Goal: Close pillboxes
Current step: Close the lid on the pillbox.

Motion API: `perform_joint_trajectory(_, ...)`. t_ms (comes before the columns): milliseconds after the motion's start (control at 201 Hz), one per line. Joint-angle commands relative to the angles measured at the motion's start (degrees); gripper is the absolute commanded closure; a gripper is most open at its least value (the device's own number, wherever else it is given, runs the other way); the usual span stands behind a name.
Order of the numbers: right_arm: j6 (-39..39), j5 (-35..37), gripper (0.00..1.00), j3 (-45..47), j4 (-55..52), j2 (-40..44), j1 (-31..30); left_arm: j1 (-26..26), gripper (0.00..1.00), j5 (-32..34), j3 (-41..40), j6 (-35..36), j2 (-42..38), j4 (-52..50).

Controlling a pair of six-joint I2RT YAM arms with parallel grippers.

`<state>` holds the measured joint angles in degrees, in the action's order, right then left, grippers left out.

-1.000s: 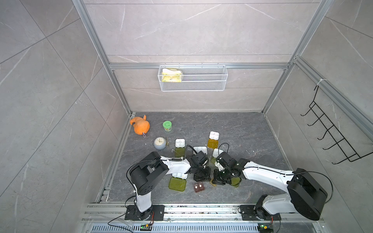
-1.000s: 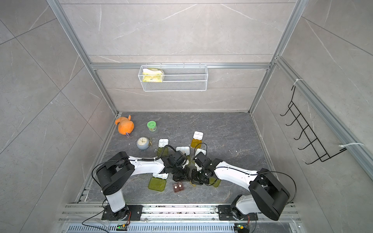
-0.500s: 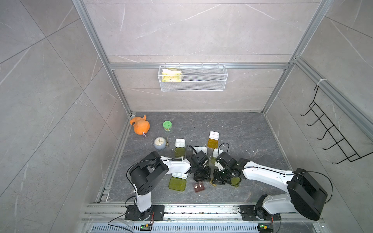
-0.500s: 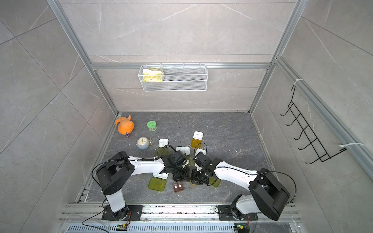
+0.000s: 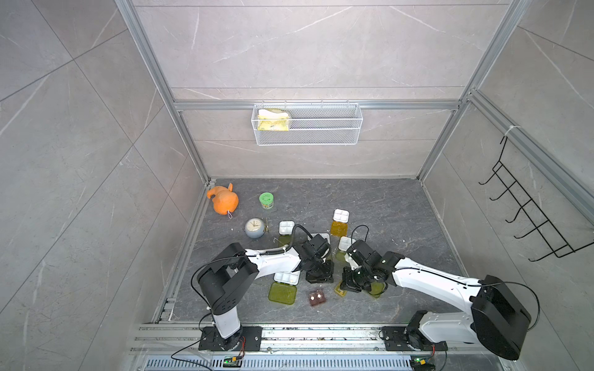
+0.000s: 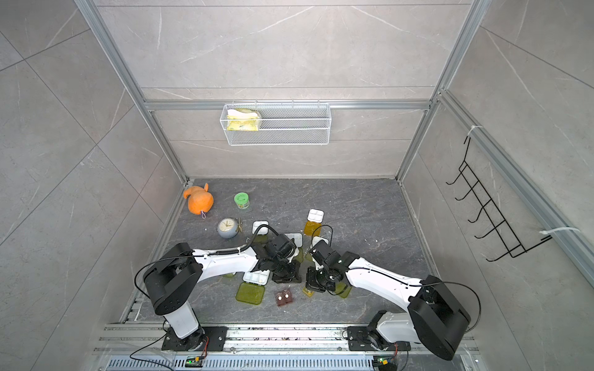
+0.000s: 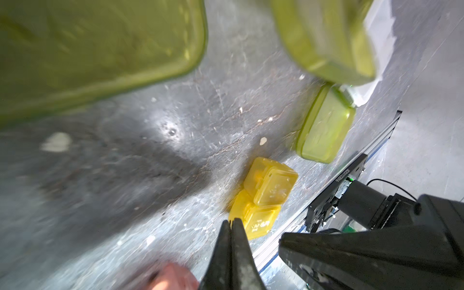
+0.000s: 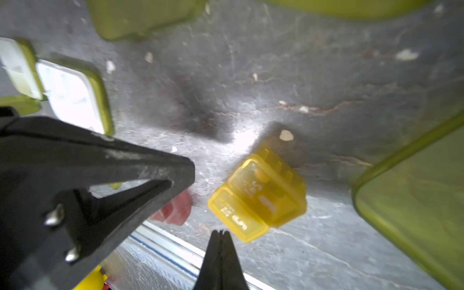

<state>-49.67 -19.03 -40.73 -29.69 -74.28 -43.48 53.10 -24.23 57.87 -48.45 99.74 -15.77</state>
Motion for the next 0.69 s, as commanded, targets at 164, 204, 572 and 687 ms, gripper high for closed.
perform_joint_trajectory(164, 1.8, 4.2, 1.00, -2.3, -5.5, 7.2, -0.3, -1.3, 1.00, 2.8, 4.6, 2.8, -6.3, -6.4)
perform_joint_trajectory(204, 1.8, 4.6, 1.00, -2.1, -6.2, 8.3, -0.3, -1.3, 0.99, 3.0, 5.1, 2.7, -6.9, -6.6)
perform_joint_trajectory(572, -0.1, 9.2, 1.00, 0.5, -12.6, 18.8, -0.1, -1.2, 0.76, -1.1, 14.0, 2.5, -2.9, -5.9)
perform_joint_trajectory(687, -0.7, 9.8, 1.00, 1.8, -13.8, 20.9, 0.2, -1.0, 0.71, -2.4, 16.5, 2.3, -0.4, -5.8)
